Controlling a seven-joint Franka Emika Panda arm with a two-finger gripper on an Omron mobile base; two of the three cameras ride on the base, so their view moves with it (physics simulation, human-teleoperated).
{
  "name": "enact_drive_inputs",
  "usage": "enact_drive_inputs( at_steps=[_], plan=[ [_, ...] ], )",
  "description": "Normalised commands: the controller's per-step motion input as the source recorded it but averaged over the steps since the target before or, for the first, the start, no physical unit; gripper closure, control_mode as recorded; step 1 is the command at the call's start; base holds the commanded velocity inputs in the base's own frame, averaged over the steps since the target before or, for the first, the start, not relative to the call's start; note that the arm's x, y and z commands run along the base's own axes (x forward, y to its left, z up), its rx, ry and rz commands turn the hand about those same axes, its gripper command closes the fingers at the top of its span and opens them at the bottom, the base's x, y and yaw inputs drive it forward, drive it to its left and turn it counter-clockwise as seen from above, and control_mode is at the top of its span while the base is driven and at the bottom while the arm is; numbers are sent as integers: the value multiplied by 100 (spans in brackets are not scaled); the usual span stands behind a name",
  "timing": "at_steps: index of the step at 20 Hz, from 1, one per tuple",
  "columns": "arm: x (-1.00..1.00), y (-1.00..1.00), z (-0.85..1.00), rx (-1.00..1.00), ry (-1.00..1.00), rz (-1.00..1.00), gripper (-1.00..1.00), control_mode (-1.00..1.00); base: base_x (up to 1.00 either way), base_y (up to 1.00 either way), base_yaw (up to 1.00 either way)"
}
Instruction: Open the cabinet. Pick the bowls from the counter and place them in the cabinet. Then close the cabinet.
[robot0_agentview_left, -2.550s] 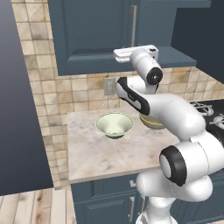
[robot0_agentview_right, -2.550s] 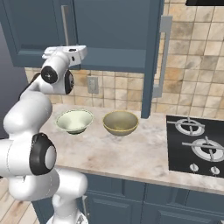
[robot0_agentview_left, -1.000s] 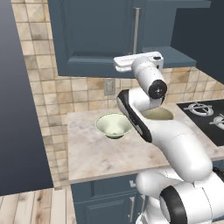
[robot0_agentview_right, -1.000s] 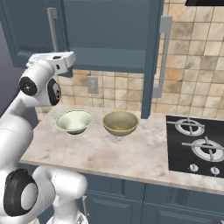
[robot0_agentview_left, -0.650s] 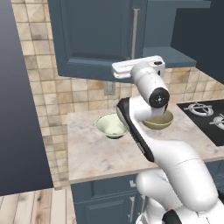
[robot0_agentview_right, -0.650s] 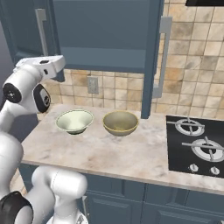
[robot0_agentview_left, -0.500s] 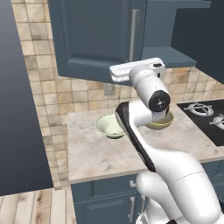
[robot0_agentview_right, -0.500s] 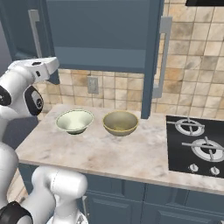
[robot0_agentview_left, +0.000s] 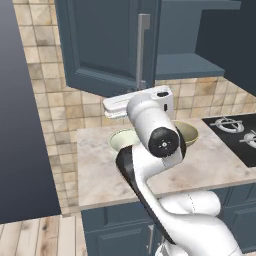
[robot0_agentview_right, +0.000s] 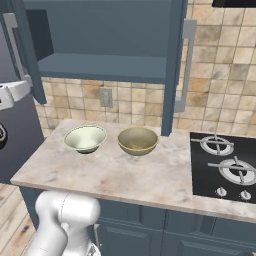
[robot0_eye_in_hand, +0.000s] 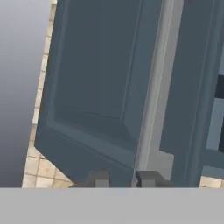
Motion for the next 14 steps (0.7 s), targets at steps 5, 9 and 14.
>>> enact_drive_inputs(
  at_steps=[5,9,14],
  plan=[
    [-26,100,-99,3,0,0,100,-100,0,0,0],
    [-24,33,14,9,-1,2,-100,-100,0,0,0],
    [-20,-68,79,15,-1,11,-100,-100,0,0,0]
  ],
)
